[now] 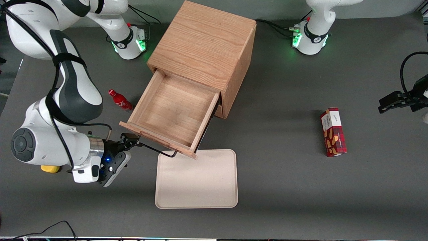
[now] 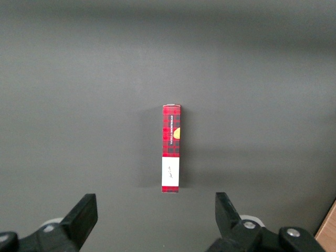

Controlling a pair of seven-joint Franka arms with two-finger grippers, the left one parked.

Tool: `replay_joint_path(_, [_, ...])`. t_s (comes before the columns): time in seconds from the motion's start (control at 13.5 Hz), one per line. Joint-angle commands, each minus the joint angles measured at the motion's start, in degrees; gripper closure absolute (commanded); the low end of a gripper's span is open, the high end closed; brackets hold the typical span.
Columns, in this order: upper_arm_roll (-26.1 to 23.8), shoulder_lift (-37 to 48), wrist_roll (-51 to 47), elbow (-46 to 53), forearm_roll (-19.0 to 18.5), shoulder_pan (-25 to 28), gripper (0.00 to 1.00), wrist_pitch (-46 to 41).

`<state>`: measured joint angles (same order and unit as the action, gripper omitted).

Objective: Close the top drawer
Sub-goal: 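Move the right gripper toward the open drawer's front panel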

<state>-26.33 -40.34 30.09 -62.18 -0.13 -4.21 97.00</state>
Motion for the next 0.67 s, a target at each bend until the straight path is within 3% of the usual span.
replay_joint_path(0.0, [-0.7,-2.2,1.6,2.1,0.0,0.2,0.0,-0.5])
replay_joint_path(0.59, [-0.7,-4.3,1.9,1.4,-0.3,1.9,0.0,1.3])
